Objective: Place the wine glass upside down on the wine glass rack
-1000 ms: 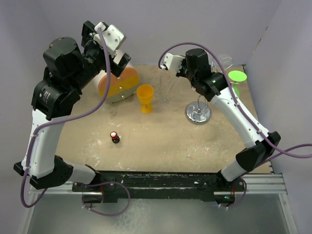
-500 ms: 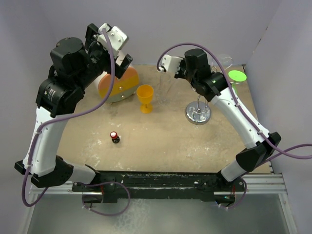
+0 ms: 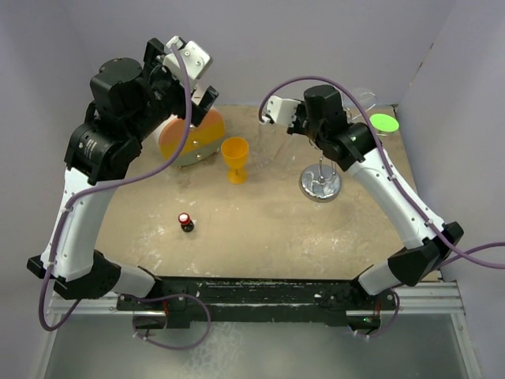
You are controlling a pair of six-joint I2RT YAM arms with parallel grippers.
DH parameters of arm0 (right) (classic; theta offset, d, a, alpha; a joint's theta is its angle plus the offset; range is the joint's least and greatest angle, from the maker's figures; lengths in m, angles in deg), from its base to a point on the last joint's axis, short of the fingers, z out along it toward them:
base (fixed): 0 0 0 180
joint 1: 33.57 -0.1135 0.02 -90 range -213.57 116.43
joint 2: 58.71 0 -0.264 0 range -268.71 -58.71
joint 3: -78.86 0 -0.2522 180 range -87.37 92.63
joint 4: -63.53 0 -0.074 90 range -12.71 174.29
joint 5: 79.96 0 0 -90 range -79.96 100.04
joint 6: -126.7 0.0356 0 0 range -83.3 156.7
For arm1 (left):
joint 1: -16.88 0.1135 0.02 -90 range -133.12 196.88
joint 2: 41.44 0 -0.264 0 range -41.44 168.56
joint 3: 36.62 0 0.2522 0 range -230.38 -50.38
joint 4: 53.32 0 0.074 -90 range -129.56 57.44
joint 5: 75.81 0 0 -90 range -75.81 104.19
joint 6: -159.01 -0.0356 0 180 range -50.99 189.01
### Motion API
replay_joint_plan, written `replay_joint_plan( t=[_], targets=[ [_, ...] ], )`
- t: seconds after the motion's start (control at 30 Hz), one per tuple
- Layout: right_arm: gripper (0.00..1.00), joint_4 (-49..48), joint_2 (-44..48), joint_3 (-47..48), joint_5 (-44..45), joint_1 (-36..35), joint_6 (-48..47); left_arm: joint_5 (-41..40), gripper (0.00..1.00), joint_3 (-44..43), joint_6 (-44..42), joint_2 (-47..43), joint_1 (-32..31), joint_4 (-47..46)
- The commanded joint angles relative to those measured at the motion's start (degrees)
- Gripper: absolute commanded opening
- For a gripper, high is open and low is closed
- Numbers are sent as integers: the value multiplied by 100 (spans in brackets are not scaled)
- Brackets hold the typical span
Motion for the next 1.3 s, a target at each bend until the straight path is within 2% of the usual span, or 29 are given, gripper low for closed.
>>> replay_joint_plan(
  t=[0.0,0.17,0.5,1.27],
  targets=[
    [0,-160,228,-86,173,-51,-7,95,99,-136,211,21,74,-137],
    [1,-204,225,-188,325,-46,-18,119,99,-154,222,21,83,-128],
    [16,-159,223,-245,420,-39,-18,121,99,-117,208,3,108,-120],
    [39,-247,528,-518,606,143,-95,17,99,-14,60,114,145,-163]
  ],
)
